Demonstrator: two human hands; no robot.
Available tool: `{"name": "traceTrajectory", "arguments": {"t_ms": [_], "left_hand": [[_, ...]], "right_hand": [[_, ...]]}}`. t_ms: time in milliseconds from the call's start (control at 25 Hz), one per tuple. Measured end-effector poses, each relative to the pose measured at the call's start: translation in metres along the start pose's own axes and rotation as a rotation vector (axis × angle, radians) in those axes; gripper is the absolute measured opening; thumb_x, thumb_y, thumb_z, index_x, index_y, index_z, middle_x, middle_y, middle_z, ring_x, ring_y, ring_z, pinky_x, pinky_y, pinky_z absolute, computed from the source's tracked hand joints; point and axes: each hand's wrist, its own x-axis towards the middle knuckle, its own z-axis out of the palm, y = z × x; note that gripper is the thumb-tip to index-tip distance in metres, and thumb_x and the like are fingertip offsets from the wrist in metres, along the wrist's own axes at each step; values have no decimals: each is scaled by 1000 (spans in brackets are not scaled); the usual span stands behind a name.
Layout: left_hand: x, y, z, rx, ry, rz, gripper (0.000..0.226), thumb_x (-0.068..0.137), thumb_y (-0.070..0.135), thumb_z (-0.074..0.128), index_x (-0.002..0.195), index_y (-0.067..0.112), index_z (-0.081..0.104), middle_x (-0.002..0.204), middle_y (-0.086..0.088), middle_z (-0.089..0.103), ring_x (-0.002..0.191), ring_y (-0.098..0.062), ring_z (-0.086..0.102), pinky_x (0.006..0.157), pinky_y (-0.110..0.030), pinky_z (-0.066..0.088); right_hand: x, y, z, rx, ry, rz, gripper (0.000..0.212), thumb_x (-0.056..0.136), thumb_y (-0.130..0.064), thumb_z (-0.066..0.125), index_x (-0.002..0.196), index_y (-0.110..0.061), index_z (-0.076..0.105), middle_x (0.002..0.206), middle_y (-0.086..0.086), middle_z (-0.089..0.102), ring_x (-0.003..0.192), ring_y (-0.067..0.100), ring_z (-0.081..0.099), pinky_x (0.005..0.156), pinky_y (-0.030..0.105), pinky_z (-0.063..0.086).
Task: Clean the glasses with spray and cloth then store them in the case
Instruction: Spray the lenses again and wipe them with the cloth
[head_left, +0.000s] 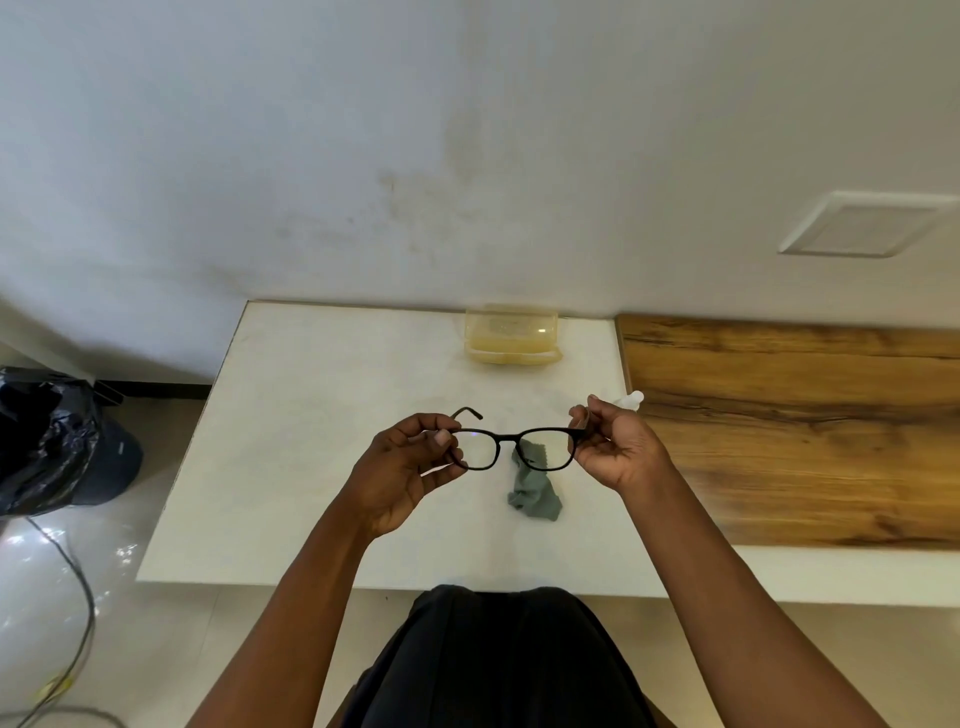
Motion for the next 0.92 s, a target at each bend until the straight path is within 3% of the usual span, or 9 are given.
{"name": "traceTrajectory", "arguments": {"t_ms": [280,400,520,640,800,920], "left_hand": [[3,-13,-8,-113,85,6,21,90,-2,46,90,7,65,75,-10,61,74,-20,62,75,-31,58],[5,-24,-7,-138,171,6,21,91,-3,46,97,7,63,80,-10,63,80,-22,62,73,-29,58],[6,-31,0,-119,258,-30,20,92,-1,47,97,9,63,88,-8,64,82,-19,63,83,-34,52],[6,-33,10,-11,326,-13,16,92,5,51,96,14,64,97,-6,62,90,-18,57,87,-33,47],[2,-31,30,195,261,147,14,91,10,56,96,18,66,94,-1,64,91,-15,57,88,-33,48],[-1,-31,46,440,250,316,13,86,14,64,95,22,68,95,2,68,88,-5,61,80,-19,50]], "right_hand": [[-25,-4,9,-99,-96,21,7,88,-8,57,81,-7,60,60,4,62,60,11,54,53,22,45],[-40,0,16,-171,-124,-37,9,86,-9,59,77,-11,61,57,1,63,63,11,56,55,24,47],[-50,7,23,-323,-161,-154,11,87,-10,59,78,-16,61,61,0,62,64,12,56,59,26,47],[-54,14,28,-470,-183,-299,11,86,-10,61,79,-18,61,69,1,60,64,14,55,60,28,47],[-56,25,30,-593,-160,-455,11,86,-8,62,80,-17,60,72,2,59,65,14,55,64,31,50],[-55,31,28,-652,-160,-554,12,87,-6,61,80,-16,60,76,5,59,69,16,57,63,31,53]]}}
